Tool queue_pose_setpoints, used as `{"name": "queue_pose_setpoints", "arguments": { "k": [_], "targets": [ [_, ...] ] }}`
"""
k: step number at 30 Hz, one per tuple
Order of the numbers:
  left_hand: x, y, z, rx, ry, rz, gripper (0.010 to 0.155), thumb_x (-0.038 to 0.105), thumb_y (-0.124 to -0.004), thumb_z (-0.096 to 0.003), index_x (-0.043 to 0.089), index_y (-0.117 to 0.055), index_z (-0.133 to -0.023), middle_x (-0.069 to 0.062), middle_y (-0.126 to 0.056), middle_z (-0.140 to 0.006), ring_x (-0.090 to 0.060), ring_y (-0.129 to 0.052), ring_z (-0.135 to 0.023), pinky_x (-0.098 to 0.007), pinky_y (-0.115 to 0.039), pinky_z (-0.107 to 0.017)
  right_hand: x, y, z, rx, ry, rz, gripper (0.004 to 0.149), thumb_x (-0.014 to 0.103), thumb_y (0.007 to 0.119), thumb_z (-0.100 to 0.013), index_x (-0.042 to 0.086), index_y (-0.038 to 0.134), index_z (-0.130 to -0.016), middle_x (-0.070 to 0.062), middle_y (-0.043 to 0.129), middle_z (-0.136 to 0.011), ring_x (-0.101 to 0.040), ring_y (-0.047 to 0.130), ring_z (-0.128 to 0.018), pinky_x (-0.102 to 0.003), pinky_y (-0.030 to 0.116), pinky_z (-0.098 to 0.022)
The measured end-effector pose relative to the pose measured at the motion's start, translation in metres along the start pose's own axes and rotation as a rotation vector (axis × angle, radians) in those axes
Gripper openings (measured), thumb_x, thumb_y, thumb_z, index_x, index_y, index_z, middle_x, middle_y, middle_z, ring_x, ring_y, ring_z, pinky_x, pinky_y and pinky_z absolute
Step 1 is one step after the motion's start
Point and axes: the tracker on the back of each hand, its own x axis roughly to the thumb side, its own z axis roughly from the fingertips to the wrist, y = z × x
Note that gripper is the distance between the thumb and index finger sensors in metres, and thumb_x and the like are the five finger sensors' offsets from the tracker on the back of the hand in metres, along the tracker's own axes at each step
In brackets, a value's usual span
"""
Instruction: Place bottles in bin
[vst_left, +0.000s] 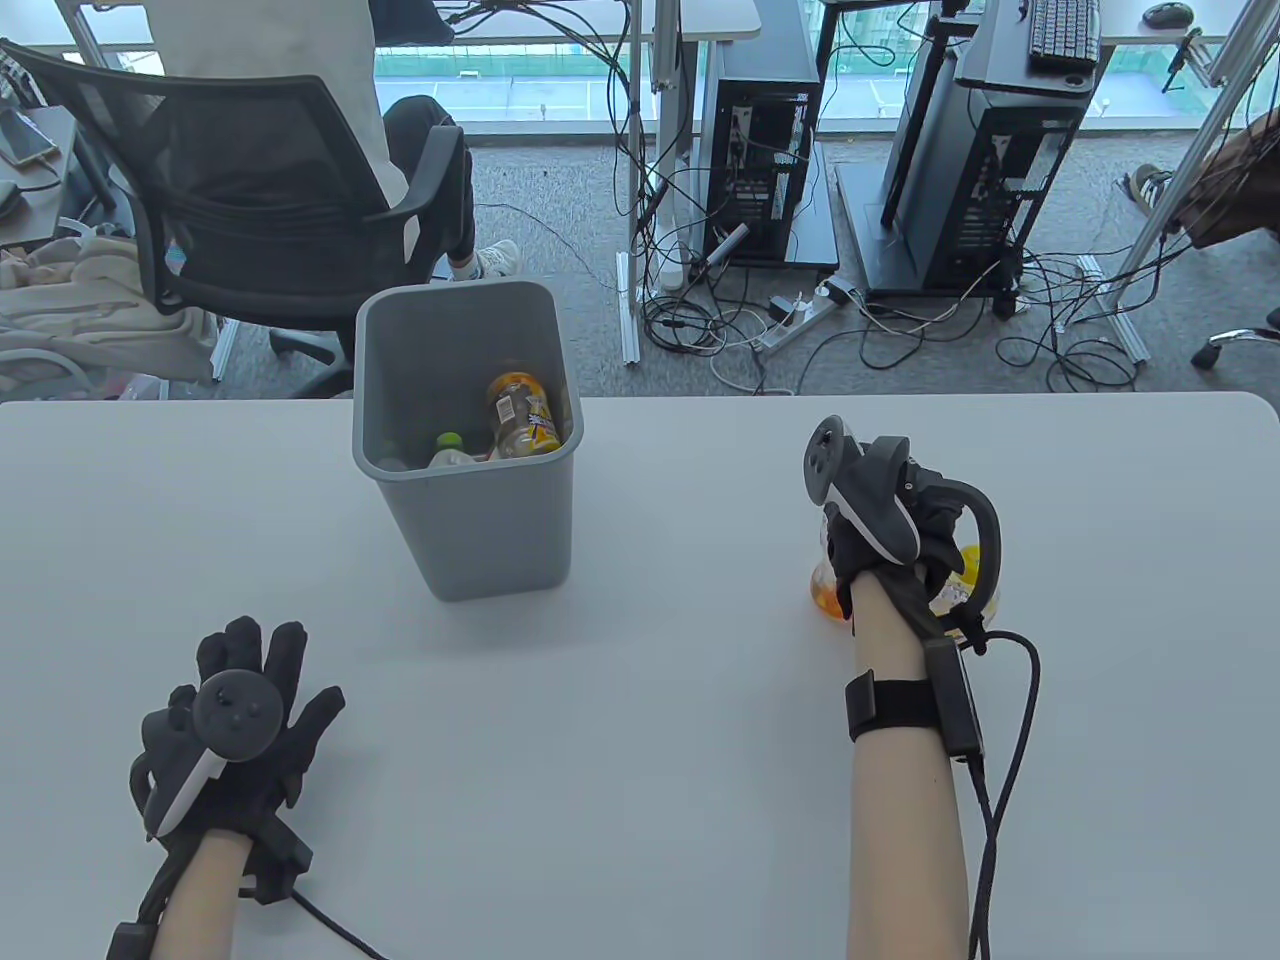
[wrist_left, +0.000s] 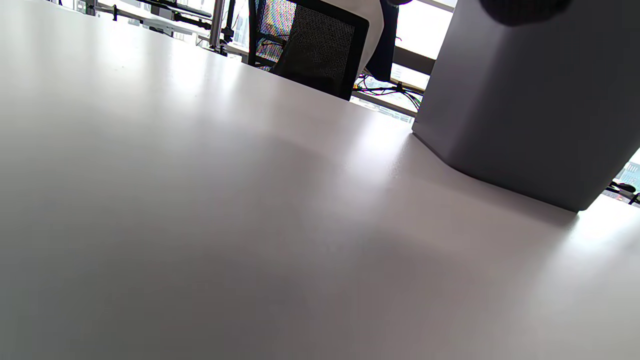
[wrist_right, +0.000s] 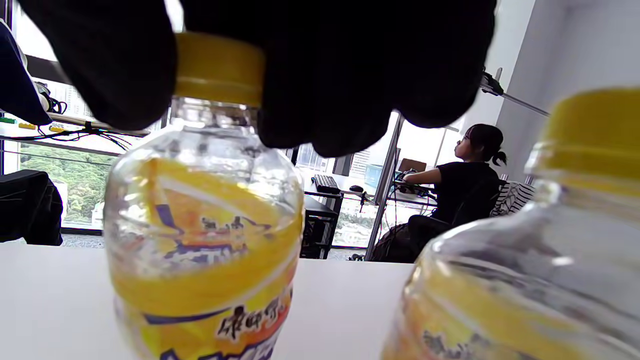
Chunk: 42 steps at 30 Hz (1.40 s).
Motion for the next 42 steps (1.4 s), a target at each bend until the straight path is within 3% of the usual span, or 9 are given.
{"name": "queue_pose_setpoints", "arguments": {
  "k": [4, 14, 18, 24, 31, 33, 35, 38, 42],
  "targets": [
    [-0.001, 0.000, 0.000, 0.003, -0.001, 0.005, 0.080, 0.068, -0.058, -0.0504, 0.038, -0.026, -0.118, -0.002, -0.009, -0.128, -0.034, -0.008, -0.121, -0.068, -0.019, -0.084, 0.006, -0.012, 0.007, -0.090, -0.024, -0.044, 0.056, 0.053, 0.082, -0.041, 0.032, 0.071, -0.092, -0.001, 0.093, -0.075, -0.026, 0.094, -0.059, -0.040, 0.083, -0.048],
    [-0.001, 0.000, 0.000, 0.004, -0.003, 0.003, 0.080, 0.069, -0.058, -0.0504, 0.038, -0.026, -0.118, -0.002, -0.008, -0.128, -0.034, -0.008, -0.121, -0.068, -0.019, -0.084, 0.044, -0.120, 0.057, -0.583, -0.100, -0.354, 0.056, 0.052, 0.081, -0.043, 0.031, 0.065, -0.092, 0.001, 0.090, -0.080, -0.025, 0.094, -0.064, -0.038, 0.085, -0.051],
    [-0.001, 0.000, 0.000, 0.002, -0.003, 0.000, 0.080, 0.069, -0.058, -0.0504, 0.038, -0.026, -0.118, -0.002, -0.009, -0.128, -0.033, -0.008, -0.121, -0.068, -0.019, -0.084, 0.068, -0.144, 0.077, -0.632, -0.157, -0.473, 0.056, 0.052, 0.080, -0.044, 0.030, 0.062, -0.093, 0.001, 0.088, -0.082, -0.025, 0.093, -0.066, -0.038, 0.085, -0.052],
    [-0.001, 0.000, 0.000, 0.005, -0.004, 0.004, 0.080, 0.069, -0.058, -0.0503, 0.038, -0.026, -0.118, -0.002, -0.009, -0.128, -0.033, -0.008, -0.121, -0.068, -0.019, -0.084, 0.116, -0.146, 0.095, -0.594, -0.284, -0.517, 0.056, 0.052, 0.080, -0.044, 0.031, 0.062, -0.093, 0.001, 0.087, -0.084, -0.025, 0.093, -0.067, -0.038, 0.085, -0.053],
    [-0.001, 0.000, 0.000, 0.003, -0.007, 0.006, 0.080, 0.069, -0.058, -0.0504, 0.038, -0.026, -0.118, -0.002, -0.009, -0.128, -0.033, -0.008, -0.121, -0.068, -0.019, -0.084, 0.163, -0.126, 0.101, -0.523, -0.342, -0.523, 0.056, 0.052, 0.082, -0.043, 0.032, 0.063, -0.092, 0.002, 0.087, -0.084, -0.024, 0.093, -0.068, -0.038, 0.084, -0.054],
    [-0.001, 0.000, 0.000, 0.002, -0.007, 0.006, 0.080, 0.069, -0.058, -0.0505, 0.038, -0.026, -0.118, -0.002, -0.009, -0.128, -0.033, -0.008, -0.121, -0.068, -0.019, -0.084, 0.173, -0.116, 0.097, -0.464, -0.355, -0.493, 0.057, 0.053, 0.080, -0.043, 0.035, 0.066, -0.096, 0.003, 0.086, -0.091, -0.025, 0.091, -0.074, -0.041, 0.081, -0.059],
    [-0.001, 0.000, 0.000, 0.002, -0.008, 0.004, 0.080, 0.069, -0.058, -0.0504, 0.038, -0.026, -0.118, -0.002, -0.009, -0.128, -0.033, -0.008, -0.121, -0.068, -0.019, -0.084, 0.174, -0.108, 0.093, -0.377, -0.371, -0.468, 0.067, 0.060, 0.075, -0.043, 0.035, 0.061, -0.104, 0.000, 0.076, -0.103, -0.028, 0.085, -0.082, -0.045, 0.075, -0.066],
    [-0.001, 0.000, 0.000, 0.004, -0.007, 0.009, 0.080, 0.069, -0.058, -0.0504, 0.038, -0.026, -0.118, -0.002, -0.009, -0.128, -0.033, -0.008, -0.122, -0.068, -0.019, -0.084, 0.163, -0.102, 0.090, -0.403, -0.344, -0.552, 0.068, 0.059, 0.073, -0.044, 0.032, 0.059, -0.105, -0.002, 0.074, -0.105, -0.030, 0.083, -0.084, -0.046, 0.074, -0.066],
    [-0.001, -0.001, -0.001, -0.003, -0.004, 0.006, 0.080, 0.069, -0.058, -0.0505, 0.038, -0.026, -0.118, -0.002, -0.008, -0.128, -0.033, -0.008, -0.121, -0.068, -0.019, -0.084, 0.136, -0.100, 0.078, -0.373, -0.294, -0.474, 0.066, 0.058, 0.074, -0.045, 0.031, 0.063, -0.104, -0.002, 0.074, -0.105, -0.031, 0.081, -0.087, -0.047, 0.073, -0.067]
  ]
}}
